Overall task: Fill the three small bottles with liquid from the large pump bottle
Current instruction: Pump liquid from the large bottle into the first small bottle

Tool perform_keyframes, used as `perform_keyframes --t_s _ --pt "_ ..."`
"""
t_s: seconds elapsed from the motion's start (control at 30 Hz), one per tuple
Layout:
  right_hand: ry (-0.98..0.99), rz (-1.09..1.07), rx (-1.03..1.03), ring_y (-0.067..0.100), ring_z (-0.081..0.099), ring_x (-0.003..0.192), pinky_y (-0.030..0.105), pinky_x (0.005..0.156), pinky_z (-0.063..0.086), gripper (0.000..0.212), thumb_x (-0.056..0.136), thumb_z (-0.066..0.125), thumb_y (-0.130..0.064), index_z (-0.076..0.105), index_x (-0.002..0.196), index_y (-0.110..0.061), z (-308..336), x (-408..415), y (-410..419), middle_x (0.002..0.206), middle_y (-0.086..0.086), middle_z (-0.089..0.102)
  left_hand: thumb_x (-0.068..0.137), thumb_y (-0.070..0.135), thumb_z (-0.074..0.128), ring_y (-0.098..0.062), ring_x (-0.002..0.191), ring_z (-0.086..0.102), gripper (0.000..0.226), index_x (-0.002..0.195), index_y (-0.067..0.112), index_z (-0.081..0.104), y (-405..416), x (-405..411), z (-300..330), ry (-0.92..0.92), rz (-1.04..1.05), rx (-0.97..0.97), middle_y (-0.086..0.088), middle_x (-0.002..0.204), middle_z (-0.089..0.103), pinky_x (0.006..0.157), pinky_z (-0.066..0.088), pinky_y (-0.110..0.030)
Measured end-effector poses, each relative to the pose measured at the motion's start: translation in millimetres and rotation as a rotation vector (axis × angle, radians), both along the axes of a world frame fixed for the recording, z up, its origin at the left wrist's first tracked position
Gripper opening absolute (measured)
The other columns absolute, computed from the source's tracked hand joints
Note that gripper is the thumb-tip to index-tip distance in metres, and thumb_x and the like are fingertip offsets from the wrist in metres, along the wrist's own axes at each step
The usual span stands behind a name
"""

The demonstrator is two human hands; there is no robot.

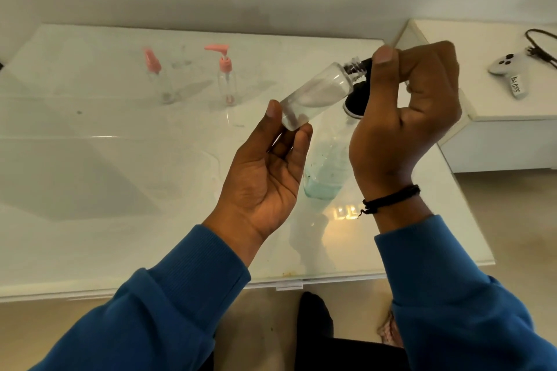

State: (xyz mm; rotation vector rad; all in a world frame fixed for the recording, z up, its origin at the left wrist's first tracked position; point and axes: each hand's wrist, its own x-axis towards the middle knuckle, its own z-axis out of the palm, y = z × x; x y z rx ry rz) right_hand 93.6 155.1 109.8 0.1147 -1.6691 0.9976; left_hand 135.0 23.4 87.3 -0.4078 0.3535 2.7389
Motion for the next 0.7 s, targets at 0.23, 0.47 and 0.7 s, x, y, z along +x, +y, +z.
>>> perform_keyframes --t_s 0.23,0.47,0.7 --pt "-0.01 -0.002 -0.011 0.02 0.044 0.071 0.043 0.063 0.038 0.03 0.097 0.06 -0.005 0.059 0.067 -0.002 -4.4 1.4 -2.4 0.07 0.007 0.049 0.07 0.021 0.079 -0.02 0.097 0.069 0.068 0.134 0.004 0.061 -0.2 0.0 -1.8 0.0 0.006 0.0 -0.015 0.125 0.067 0.065 0.06 -0.024" --pt "-0.006 -0.012 -0.001 0.023 0.045 0.07 0.035 0.064 0.036 0.031 0.097 0.059 -0.007 0.061 0.067 0.0 -0.7 0.9 -1.3 0.068 0.01 0.052 0.072 0.022 0.077 -0.019 0.096 0.068 0.067 0.134 0.004 0.061 0.7 -0.7 -0.9 0.01 0.001 0.0 -0.015 0.122 0.068 0.065 0.06 -0.023" --pt "-0.003 -0.012 -0.012 0.02 0.043 0.07 0.033 0.064 0.035 0.03 0.096 0.061 -0.008 0.06 0.067 -0.002 2.6 0.6 -2.1 0.07 0.003 0.049 0.07 0.022 0.078 -0.019 0.098 0.067 0.067 0.133 0.004 0.062 -0.1 -1.9 0.2 0.012 -0.002 -0.004 -0.015 0.129 0.066 0.066 0.061 -0.023"
